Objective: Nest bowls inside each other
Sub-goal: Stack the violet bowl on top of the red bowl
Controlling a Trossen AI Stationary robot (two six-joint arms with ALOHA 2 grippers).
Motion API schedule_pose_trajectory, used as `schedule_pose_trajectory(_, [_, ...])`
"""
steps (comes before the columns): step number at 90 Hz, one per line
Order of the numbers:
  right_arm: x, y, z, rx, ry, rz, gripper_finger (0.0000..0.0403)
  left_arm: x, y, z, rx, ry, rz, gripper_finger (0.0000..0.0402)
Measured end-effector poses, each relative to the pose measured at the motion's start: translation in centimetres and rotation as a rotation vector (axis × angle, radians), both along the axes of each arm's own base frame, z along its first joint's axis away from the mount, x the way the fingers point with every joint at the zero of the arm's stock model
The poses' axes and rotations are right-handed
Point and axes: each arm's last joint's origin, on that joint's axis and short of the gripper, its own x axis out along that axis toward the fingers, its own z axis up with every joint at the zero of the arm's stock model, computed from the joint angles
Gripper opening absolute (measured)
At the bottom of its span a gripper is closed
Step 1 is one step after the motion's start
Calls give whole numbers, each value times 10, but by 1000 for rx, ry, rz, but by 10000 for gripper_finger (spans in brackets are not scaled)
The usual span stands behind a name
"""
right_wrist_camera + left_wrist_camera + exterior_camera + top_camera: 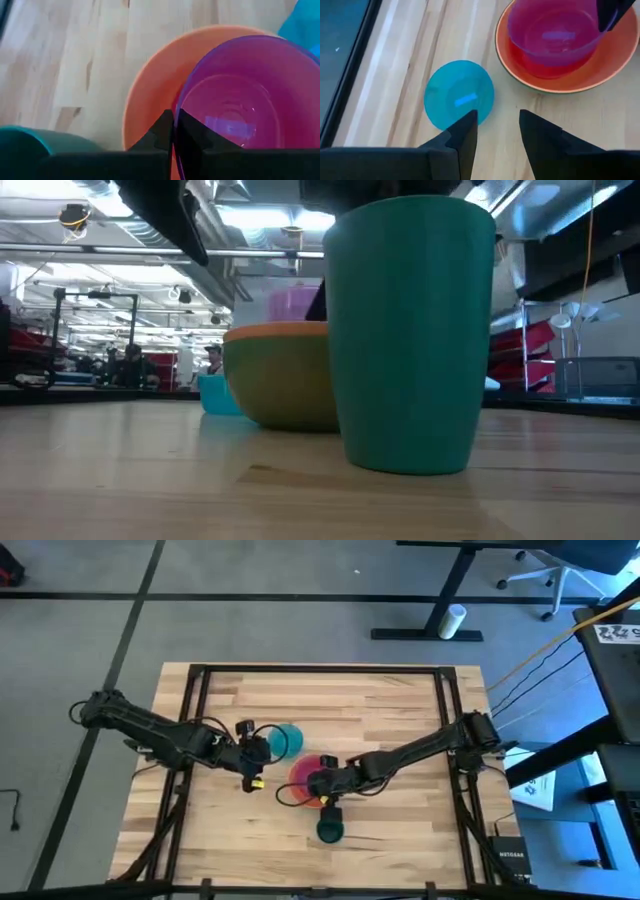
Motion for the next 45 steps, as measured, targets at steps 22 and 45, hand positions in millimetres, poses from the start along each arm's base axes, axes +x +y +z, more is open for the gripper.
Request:
schedule_pose_trajectory(22, [4, 0, -12, -35, 9, -15, 1, 0, 0, 0, -4, -3, 3, 129])
schedule_pose_trajectory(45, [7, 1, -18, -23, 12, -1, 32, 0, -1, 0, -8, -5, 5, 129])
